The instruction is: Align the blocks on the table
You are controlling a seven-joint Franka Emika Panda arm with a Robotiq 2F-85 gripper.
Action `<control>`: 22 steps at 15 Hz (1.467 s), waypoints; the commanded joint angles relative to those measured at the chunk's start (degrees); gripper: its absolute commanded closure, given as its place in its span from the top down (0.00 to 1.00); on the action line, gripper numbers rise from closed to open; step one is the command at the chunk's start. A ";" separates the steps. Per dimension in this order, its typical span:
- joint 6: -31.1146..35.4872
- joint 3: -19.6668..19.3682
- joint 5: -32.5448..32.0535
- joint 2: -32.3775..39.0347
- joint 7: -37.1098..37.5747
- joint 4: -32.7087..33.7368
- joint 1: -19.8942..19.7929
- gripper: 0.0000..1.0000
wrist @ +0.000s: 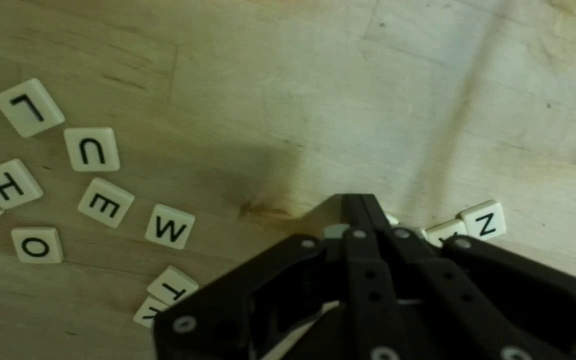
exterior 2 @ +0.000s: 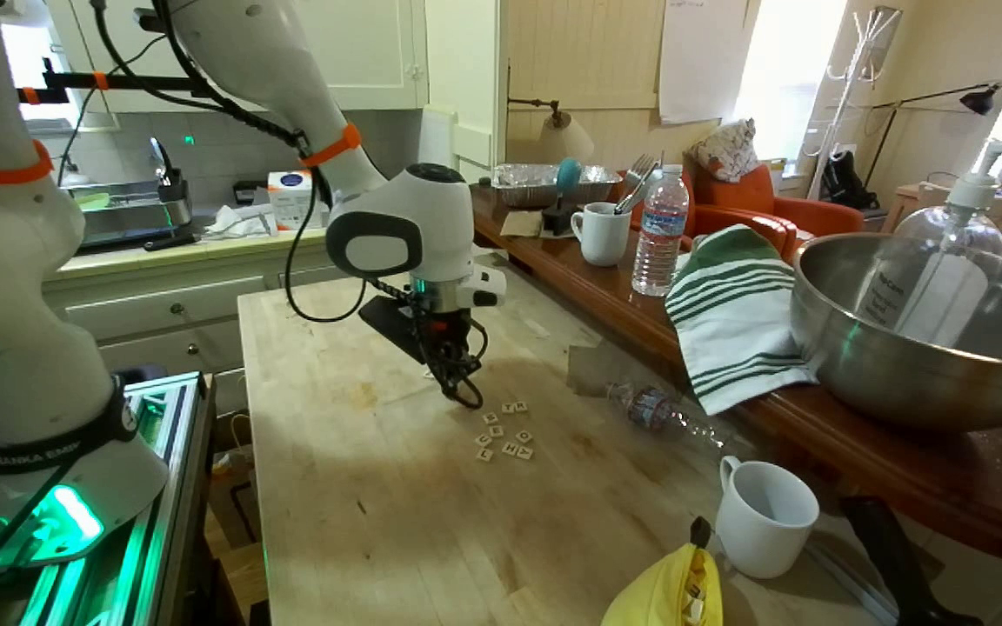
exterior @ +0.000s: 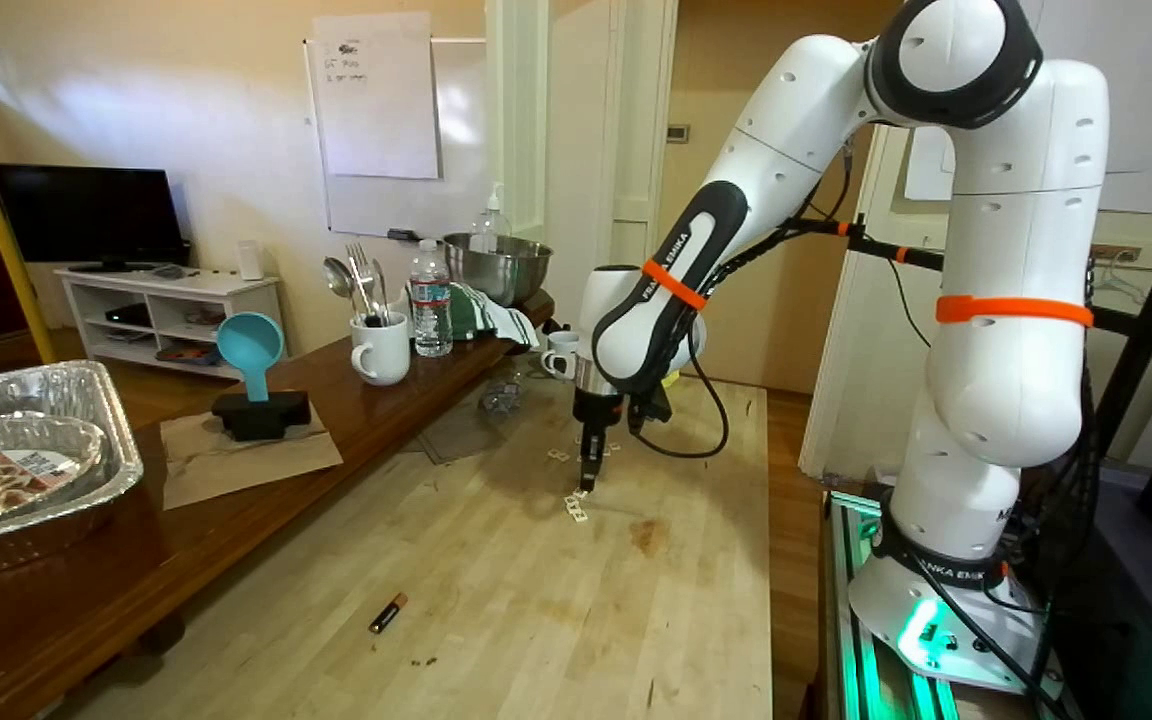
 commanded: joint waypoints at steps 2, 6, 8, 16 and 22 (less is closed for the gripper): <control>3.78 -0.76 -4.49 1.91 1.56 -0.19 0.57 0.00; 5.31 -0.74 -6.78 2.62 1.40 0.00 0.50 0.00; 6.33 -0.46 -7.63 2.73 0.75 -0.12 0.41 0.00; 9.28 0.03 -14.85 2.88 -1.85 -0.99 0.64 0.00; 9.63 -0.51 -20.36 2.62 -3.78 -1.30 1.10 0.00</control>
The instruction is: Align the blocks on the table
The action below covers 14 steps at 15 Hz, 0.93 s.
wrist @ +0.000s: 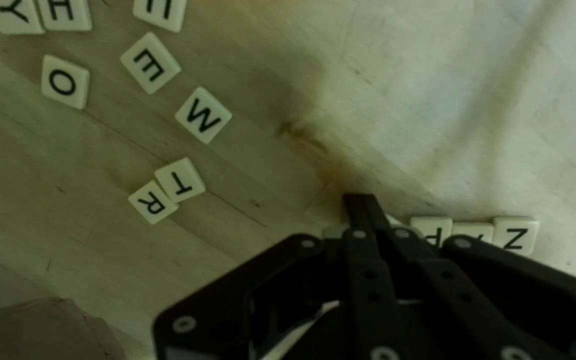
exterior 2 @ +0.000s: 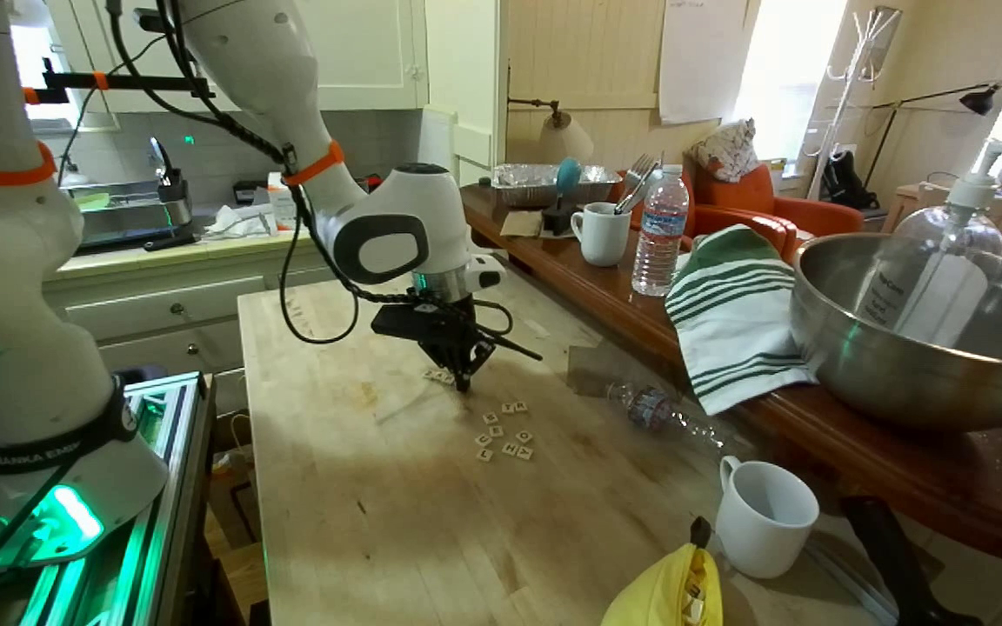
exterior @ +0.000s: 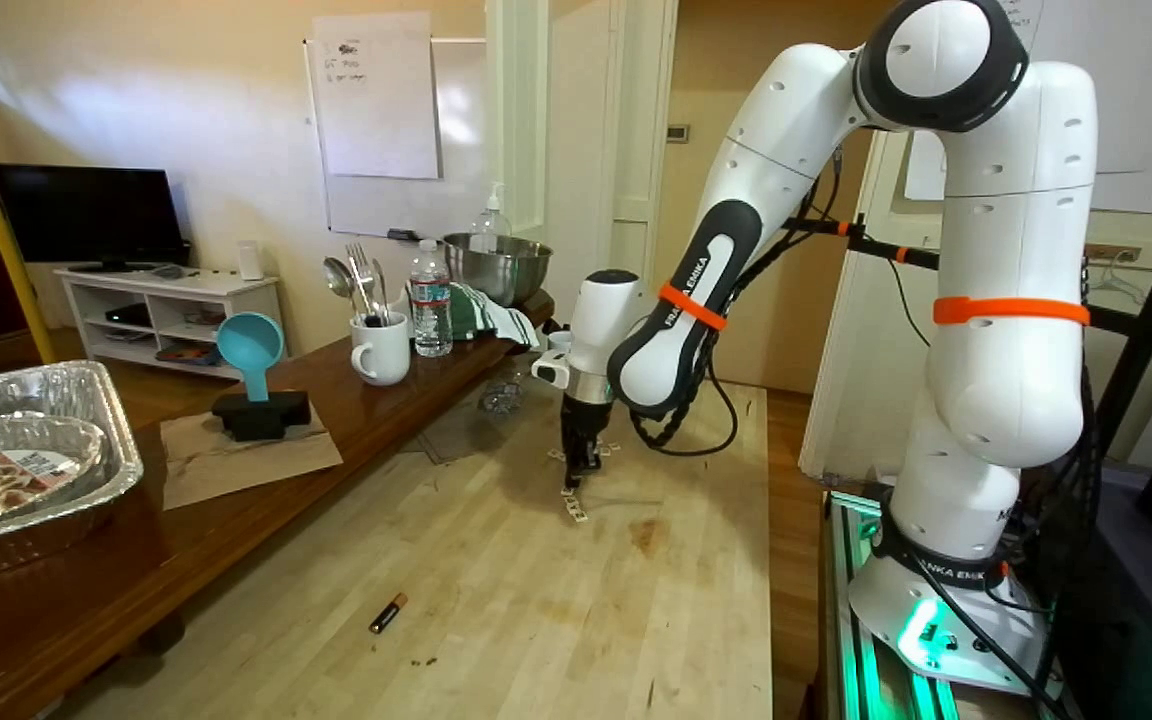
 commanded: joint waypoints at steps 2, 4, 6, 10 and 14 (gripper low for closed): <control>2.47 -0.52 -3.98 0.82 -1.86 -1.47 0.48 0.00; 2.82 -0.54 -4.89 0.70 -2.59 -1.71 0.48 0.00; 3.57 -0.72 -6.05 0.54 -3.23 -2.05 0.57 0.00; 5.29 -0.95 -8.13 0.37 -4.64 -2.93 0.59 0.00; 6.08 -1.61 -10.72 0.03 -5.95 -3.57 0.73 0.00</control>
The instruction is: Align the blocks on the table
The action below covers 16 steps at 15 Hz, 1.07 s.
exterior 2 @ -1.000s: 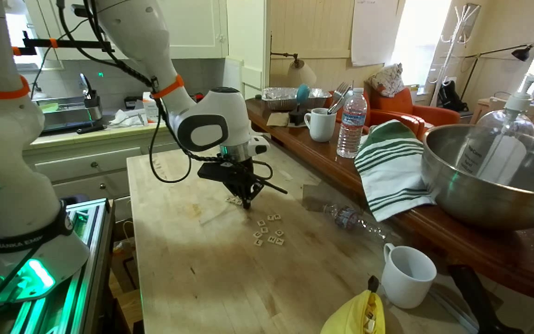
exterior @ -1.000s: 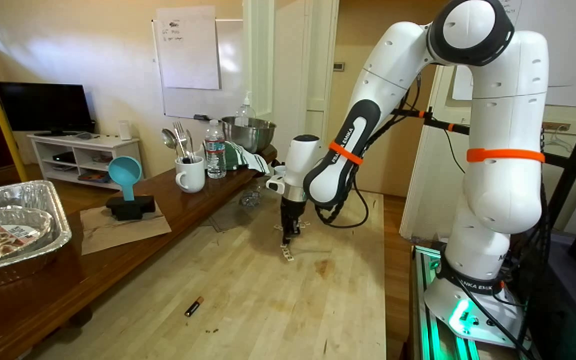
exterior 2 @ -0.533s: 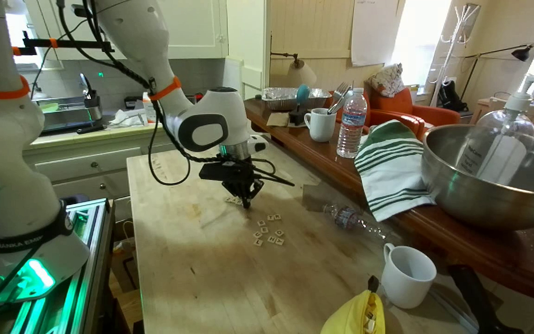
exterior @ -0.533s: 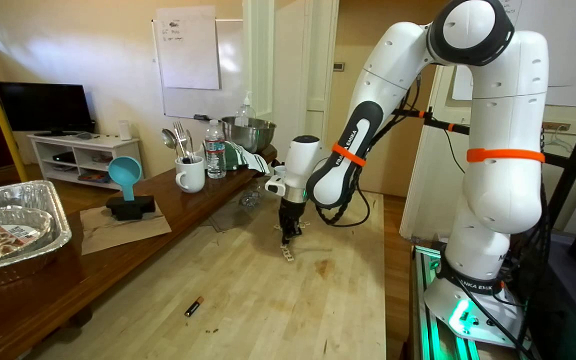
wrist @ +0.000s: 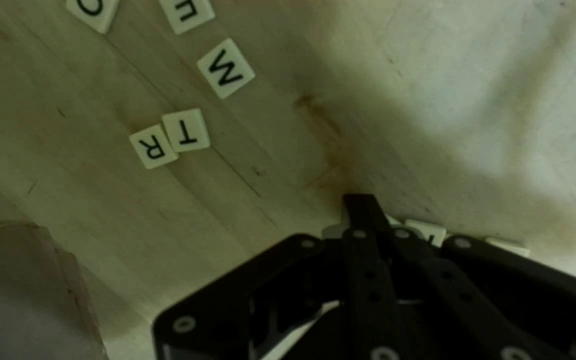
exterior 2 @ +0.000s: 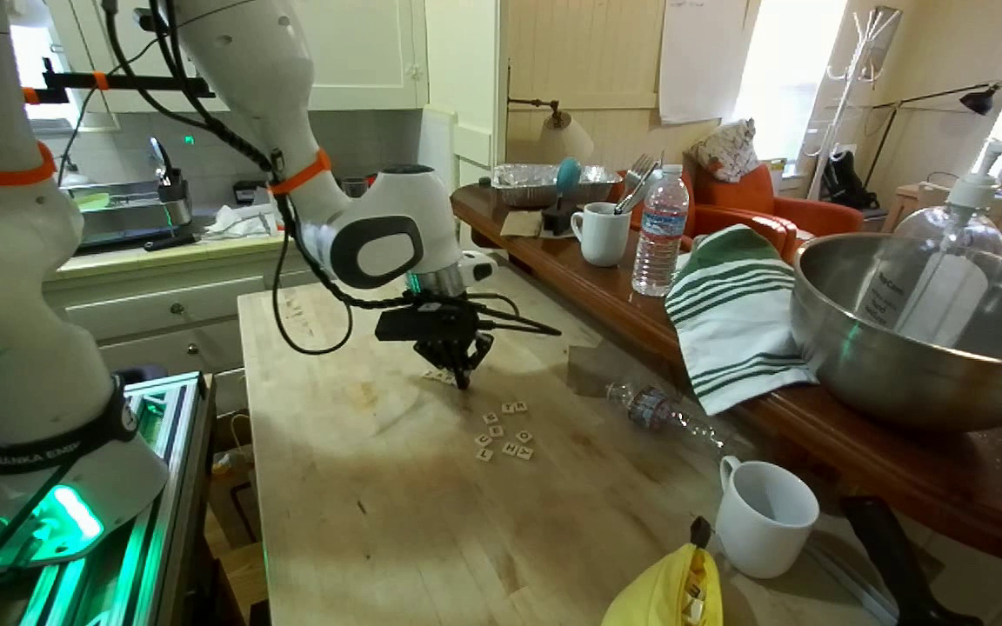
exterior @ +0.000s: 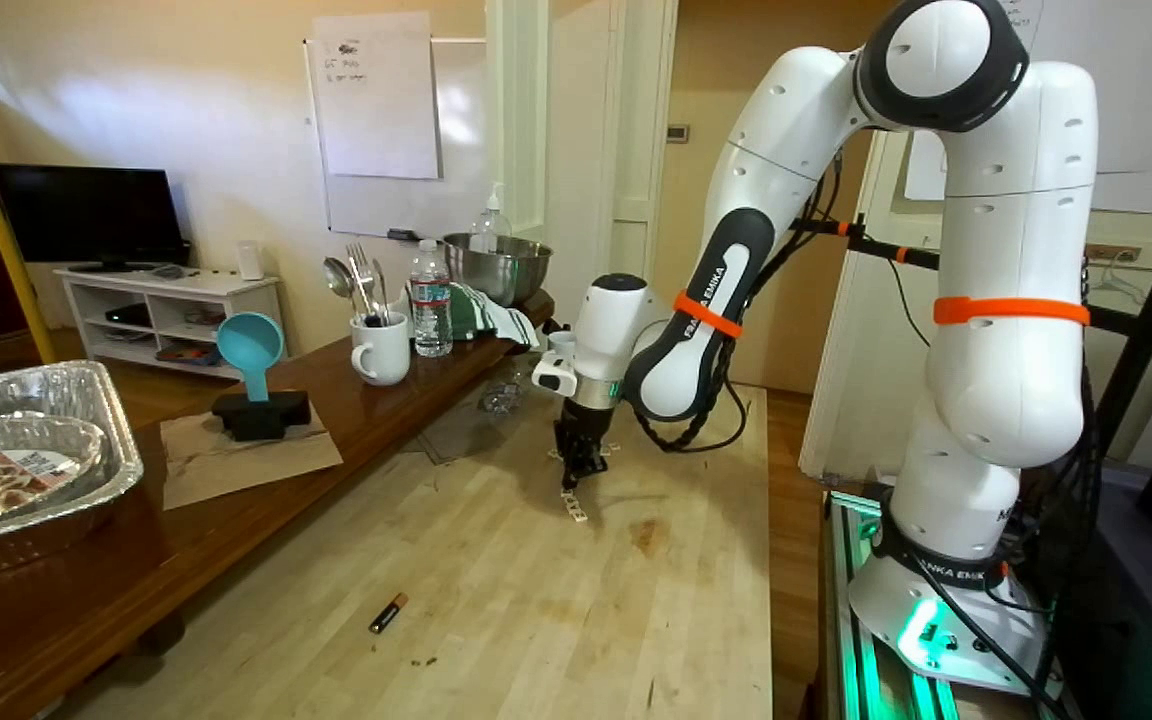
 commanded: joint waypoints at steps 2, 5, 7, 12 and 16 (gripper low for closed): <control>1.87 -1.39 -3.82 -0.10 -1.41 -2.22 0.69 0.00; 1.99 -1.71 -5.16 -0.30 -1.60 -2.51 0.87 0.00; 2.04 -1.75 -5.68 -0.51 -1.77 -2.86 0.92 0.00; 2.29 -2.58 -7.11 -0.80 -0.23 -3.15 1.57 0.00; 2.84 -2.22 -5.67 -1.40 1.11 -3.10 1.42 0.00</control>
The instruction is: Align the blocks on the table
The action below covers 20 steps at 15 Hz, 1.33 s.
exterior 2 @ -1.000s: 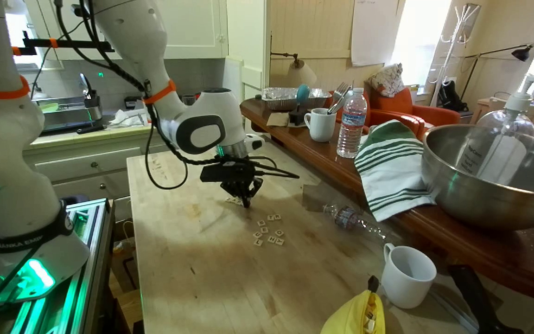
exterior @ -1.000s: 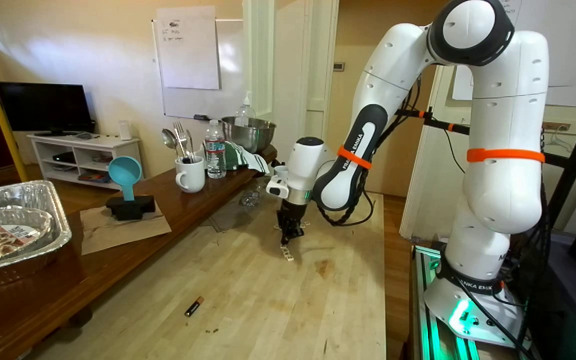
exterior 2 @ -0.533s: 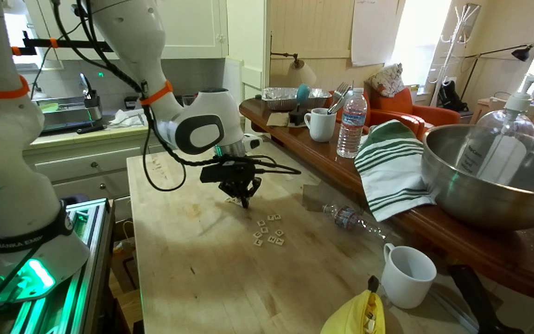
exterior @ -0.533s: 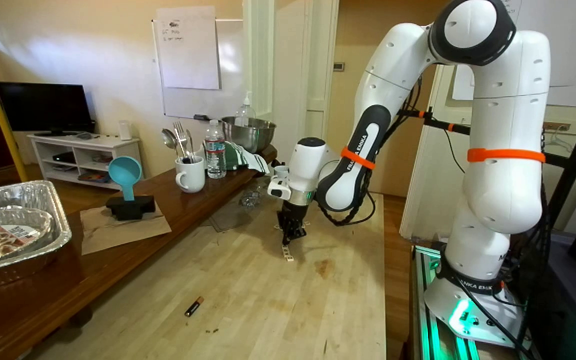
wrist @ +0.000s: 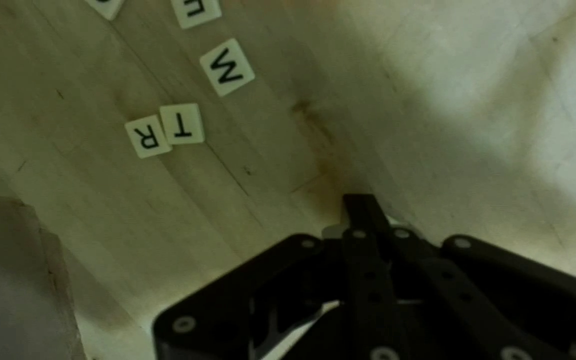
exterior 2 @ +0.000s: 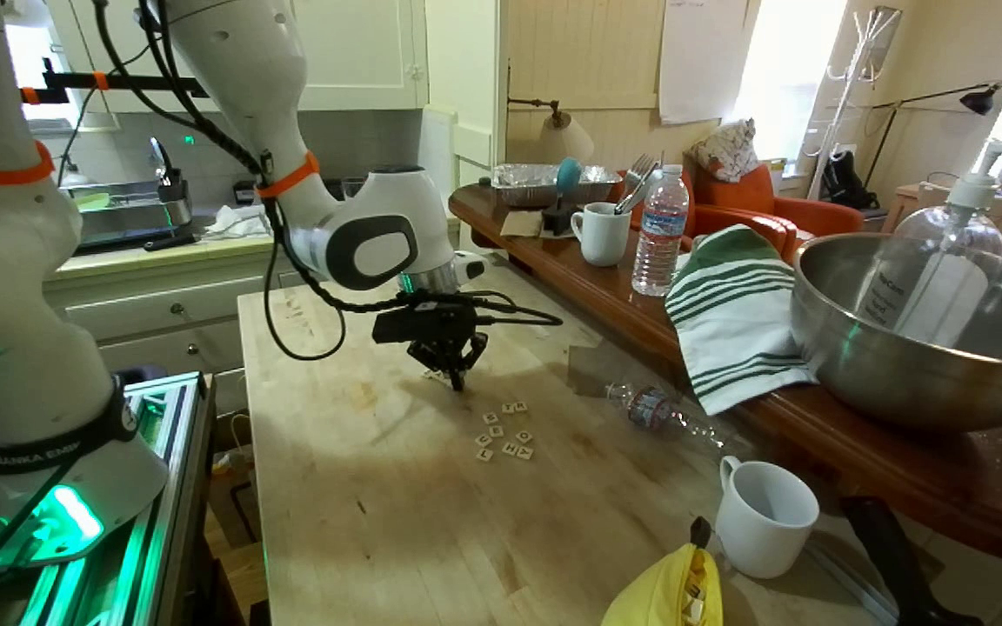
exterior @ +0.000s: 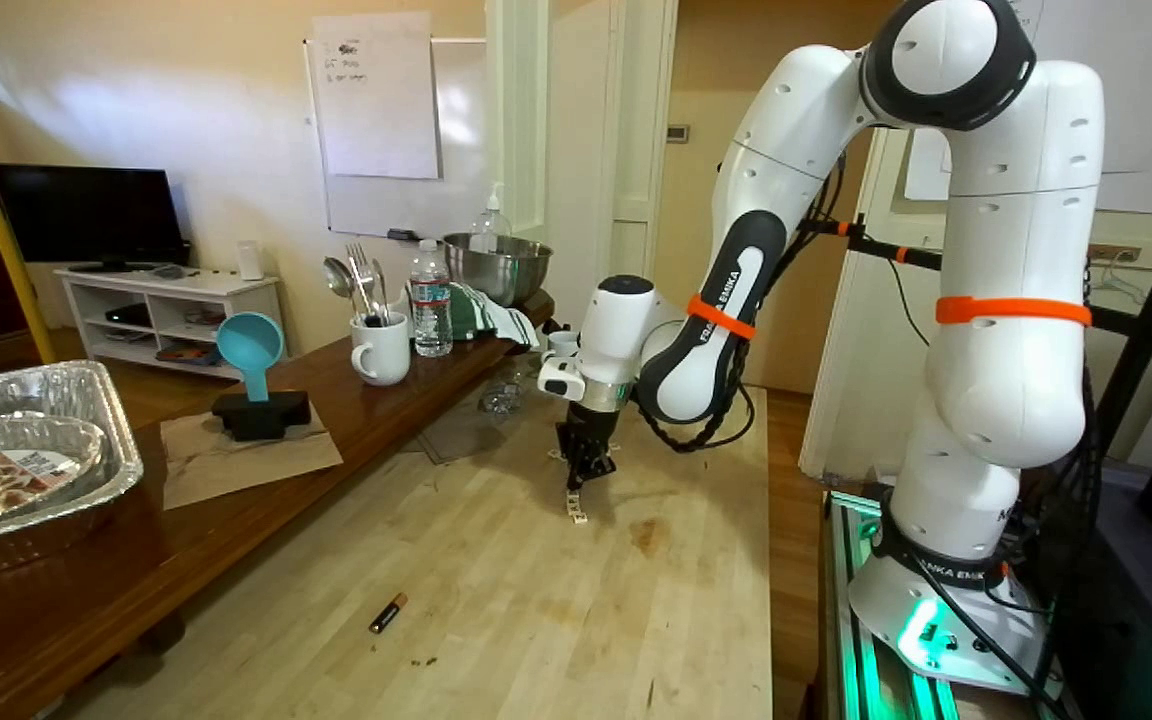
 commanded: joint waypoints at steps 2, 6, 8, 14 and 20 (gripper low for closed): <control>2.39 -0.54 0.87 -1.34 2.28 -1.94 0.54 0.00; 3.63 0.05 2.06 -2.68 3.24 -2.55 0.37 0.00; 3.20 0.12 2.17 -3.20 4.66 -2.60 0.78 0.00; -1.12 1.61 5.11 -4.50 9.84 -3.65 2.16 0.00; -2.88 4.96 14.03 -5.23 12.84 -4.63 2.80 0.00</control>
